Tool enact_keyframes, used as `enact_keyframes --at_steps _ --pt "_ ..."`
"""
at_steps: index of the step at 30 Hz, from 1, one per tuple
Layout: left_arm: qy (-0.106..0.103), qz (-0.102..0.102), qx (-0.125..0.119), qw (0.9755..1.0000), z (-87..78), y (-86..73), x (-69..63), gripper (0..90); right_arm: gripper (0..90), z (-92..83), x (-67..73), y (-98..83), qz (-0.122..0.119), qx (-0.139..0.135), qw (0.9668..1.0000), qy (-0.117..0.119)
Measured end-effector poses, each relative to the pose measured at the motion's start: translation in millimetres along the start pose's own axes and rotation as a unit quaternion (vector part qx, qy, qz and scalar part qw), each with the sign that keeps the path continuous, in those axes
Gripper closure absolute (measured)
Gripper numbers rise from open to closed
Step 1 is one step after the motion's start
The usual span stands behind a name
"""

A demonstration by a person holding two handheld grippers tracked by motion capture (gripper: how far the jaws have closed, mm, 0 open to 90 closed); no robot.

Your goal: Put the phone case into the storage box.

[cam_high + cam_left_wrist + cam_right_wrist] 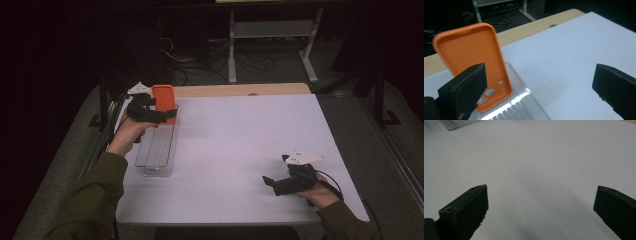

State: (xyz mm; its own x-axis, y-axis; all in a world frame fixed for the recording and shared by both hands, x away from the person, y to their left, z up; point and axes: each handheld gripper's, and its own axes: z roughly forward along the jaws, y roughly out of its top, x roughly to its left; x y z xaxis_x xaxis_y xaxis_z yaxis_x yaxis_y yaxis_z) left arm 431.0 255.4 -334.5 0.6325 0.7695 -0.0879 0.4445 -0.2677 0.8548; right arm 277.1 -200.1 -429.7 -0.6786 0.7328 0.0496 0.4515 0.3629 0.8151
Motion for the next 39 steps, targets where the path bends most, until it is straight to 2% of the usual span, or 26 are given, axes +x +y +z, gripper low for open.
enact_keyframes --at_steps 8,17,20,21,28,34,39 --pt "-0.044 0.012 -0.006 0.9990 -10.2 -15.5 -18.6 0.0 0.0 -1.0 1.2 0.8 0.001 -0.001 1.0000 0.002" --pt "-0.082 0.039 -0.013 0.9958 -21.7 -33.2 -42.4 0.0 0.0 -1.0 2.4 2.4 -0.005 -0.002 1.0000 0.003" --pt "-0.093 0.043 -0.016 0.9947 -25.6 -37.7 -48.5 0.0 0.0 -1.2 2.3 2.6 -0.007 -0.005 1.0000 0.003" --pt "-0.094 0.047 -0.020 0.9942 -26.8 -39.4 -50.6 0.0 0.0 -1.2 2.5 2.6 -0.007 -0.005 1.0000 0.003" --pt "-0.108 0.067 -0.010 0.9918 -31.4 -55.4 -64.0 0.0 0.0 -1.6 3.5 2.9 -0.005 -0.003 1.0000 0.006" --pt "-0.118 0.069 -0.009 0.9906 -33.0 -69.2 -72.2 0.0 0.0 -2.5 4.4 3.8 -0.007 -0.007 0.9999 0.007" --pt "-0.122 0.077 -0.006 0.9895 -35.8 -79.1 -75.9 0.0 0.0 -3.8 5.5 4.9 -0.011 -0.009 0.9998 0.010"
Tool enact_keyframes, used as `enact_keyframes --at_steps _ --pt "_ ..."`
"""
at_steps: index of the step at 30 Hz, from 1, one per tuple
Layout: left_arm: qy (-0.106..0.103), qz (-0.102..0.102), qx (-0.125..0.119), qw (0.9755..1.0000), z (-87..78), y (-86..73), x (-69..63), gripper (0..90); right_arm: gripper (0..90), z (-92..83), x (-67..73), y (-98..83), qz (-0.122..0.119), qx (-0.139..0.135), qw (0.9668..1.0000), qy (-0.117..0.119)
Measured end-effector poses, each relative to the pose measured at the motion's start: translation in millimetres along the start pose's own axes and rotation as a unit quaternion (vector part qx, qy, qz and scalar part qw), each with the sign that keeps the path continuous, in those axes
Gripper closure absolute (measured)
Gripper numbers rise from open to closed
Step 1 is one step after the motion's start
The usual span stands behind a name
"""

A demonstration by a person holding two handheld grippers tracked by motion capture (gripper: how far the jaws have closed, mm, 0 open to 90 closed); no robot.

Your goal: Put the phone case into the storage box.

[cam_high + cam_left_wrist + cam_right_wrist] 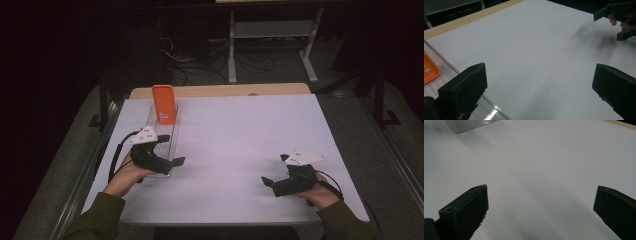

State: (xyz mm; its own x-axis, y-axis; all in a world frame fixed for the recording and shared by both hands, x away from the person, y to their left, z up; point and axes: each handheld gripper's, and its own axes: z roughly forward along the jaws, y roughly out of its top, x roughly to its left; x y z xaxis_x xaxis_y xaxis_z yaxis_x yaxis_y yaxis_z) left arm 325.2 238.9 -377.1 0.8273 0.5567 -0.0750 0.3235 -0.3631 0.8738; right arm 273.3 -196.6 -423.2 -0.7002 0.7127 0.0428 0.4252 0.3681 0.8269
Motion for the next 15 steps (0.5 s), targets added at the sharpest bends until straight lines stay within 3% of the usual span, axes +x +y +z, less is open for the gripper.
enact_keyframes --at_steps 9,15 --pt "0.007 0.004 -0.007 0.9999 -7.2 -16.6 -3.0 0.0 0.0 -3.4 1.9 2.5 -0.001 -0.004 1.0000 0.005" --pt "0.009 -0.006 -0.003 0.9999 -7.9 -26.4 -2.0 0.0 0.0 -9.5 2.8 8.2 -0.006 -0.020 0.9997 0.010"
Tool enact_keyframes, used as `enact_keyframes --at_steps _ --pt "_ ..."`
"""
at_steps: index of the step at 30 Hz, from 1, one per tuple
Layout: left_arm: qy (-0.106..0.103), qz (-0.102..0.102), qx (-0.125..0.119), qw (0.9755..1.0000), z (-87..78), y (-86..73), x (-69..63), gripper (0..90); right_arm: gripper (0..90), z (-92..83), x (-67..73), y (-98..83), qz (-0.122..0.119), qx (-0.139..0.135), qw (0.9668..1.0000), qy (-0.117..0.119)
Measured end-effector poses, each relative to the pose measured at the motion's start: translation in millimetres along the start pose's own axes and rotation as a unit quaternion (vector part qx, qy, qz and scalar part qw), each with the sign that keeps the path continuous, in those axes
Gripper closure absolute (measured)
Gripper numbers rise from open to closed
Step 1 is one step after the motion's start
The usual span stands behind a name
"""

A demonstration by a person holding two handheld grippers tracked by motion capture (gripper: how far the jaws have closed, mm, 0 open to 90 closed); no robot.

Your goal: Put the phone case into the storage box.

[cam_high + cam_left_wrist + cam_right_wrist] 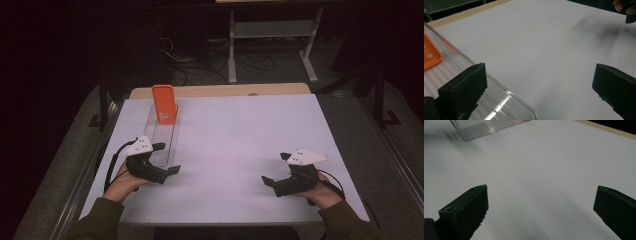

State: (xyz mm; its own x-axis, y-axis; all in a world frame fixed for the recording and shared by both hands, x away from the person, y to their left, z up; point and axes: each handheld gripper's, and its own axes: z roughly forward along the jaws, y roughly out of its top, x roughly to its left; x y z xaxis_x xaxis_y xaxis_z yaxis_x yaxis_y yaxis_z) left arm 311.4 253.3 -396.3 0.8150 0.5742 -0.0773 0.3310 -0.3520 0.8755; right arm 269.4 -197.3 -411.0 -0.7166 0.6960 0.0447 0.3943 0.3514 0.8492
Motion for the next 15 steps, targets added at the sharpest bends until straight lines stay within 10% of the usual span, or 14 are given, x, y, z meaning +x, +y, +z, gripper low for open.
enact_keyframes --at_steps 15 --pt "-0.002 -0.004 0.004 1.0000 -0.9 -3.5 1.9 0.0 0.0 -5.1 -0.4 5.9 -0.010 -0.013 0.9999 0.004"
